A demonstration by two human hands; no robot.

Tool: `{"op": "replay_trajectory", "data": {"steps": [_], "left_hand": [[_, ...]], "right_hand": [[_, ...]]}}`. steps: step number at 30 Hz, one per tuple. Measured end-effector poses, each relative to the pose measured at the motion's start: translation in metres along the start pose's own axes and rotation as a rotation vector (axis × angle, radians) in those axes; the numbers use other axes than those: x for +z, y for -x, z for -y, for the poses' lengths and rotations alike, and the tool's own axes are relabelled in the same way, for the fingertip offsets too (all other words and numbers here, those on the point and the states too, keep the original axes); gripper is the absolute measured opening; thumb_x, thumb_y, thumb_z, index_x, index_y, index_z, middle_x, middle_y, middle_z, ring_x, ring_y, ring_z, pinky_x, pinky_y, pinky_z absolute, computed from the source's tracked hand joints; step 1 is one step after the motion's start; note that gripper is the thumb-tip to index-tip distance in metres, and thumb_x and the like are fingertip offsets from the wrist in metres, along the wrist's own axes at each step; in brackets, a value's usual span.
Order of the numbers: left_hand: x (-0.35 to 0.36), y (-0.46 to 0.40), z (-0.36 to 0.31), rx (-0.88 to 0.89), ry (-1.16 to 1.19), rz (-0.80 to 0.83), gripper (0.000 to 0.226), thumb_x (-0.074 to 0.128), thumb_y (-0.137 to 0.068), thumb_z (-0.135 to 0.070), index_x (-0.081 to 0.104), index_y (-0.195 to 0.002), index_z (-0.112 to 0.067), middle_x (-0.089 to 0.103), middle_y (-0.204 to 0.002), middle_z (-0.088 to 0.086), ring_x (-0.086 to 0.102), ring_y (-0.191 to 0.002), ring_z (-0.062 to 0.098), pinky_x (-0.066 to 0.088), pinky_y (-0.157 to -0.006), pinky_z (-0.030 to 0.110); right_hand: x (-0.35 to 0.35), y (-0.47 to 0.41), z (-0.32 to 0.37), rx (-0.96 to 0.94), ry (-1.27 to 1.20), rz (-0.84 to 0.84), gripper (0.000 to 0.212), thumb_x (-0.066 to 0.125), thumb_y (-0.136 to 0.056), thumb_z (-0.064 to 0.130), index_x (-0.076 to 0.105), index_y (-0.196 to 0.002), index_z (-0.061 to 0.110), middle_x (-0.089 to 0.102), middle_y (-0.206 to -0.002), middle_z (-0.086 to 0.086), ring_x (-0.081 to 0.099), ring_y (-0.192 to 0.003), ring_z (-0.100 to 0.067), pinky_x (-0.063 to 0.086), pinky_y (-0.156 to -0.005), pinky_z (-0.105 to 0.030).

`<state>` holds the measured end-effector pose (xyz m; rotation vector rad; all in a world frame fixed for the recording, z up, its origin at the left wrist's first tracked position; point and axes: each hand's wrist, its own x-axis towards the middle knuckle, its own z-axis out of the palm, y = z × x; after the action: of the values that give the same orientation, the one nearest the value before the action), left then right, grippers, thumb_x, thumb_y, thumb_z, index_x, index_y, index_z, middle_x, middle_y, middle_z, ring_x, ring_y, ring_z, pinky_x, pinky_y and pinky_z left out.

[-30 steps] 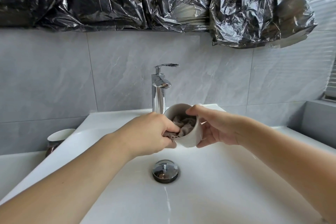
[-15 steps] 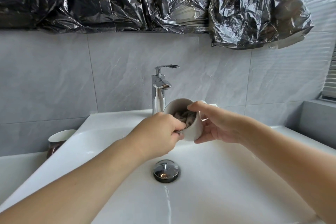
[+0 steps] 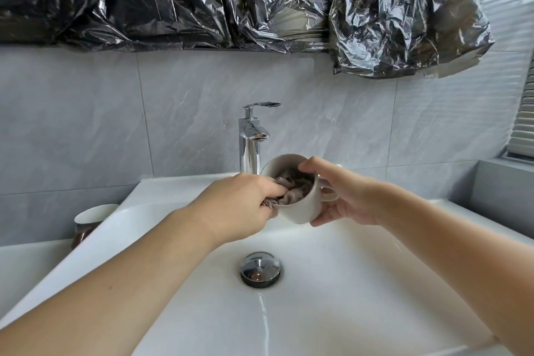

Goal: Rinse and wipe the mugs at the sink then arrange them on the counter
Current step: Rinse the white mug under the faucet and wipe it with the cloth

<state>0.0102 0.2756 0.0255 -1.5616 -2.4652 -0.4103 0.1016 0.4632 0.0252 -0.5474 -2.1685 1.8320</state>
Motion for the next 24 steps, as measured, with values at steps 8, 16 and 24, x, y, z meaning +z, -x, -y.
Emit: {"op": "replay_trajectory", "data": {"steps": [8, 16, 24], "left_hand": [[0.006, 0.003, -0.036, -0.161, 0.626, 0.009, 0.022, 0.056, -0.091, -0.007, 0.067, -0.106, -0.017, 0.069, -0.077, 0.007, 0.069, -0.054, 0.017, 0.054, -0.052, 0.030], [0.004, 0.004, -0.011, 0.040, 0.108, 0.053, 0.014, 0.055, -0.093, -0.018, 0.066, -0.099, -0.025, 0.062, -0.087, -0.003, 0.057, -0.061, 0.000, 0.054, -0.071, 0.035], [-0.003, 0.007, -0.016, -0.101, 0.368, 0.121, 0.032, 0.051, -0.092, -0.008, 0.071, -0.102, -0.032, 0.067, -0.078, 0.000, 0.070, -0.054, 0.015, 0.054, -0.061, 0.033]], "right_hand": [[0.013, -0.002, 0.000, -0.096, 0.048, -0.077, 0.049, 0.064, -0.075, 0.057, 0.072, -0.103, 0.018, 0.074, -0.101, -0.004, 0.071, -0.087, -0.024, 0.062, -0.080, -0.049], [-0.007, 0.002, 0.001, 0.196, 0.067, 0.153, 0.082, 0.072, -0.064, 0.053, 0.063, -0.121, -0.005, 0.068, -0.113, -0.025, 0.069, -0.093, -0.036, 0.059, -0.086, -0.046], [-0.002, 0.008, 0.007, 0.129, 0.131, 0.057, 0.060, 0.064, -0.084, 0.050, 0.066, -0.115, -0.001, 0.069, -0.106, -0.026, 0.070, -0.080, -0.035, 0.060, -0.075, -0.045]]}}
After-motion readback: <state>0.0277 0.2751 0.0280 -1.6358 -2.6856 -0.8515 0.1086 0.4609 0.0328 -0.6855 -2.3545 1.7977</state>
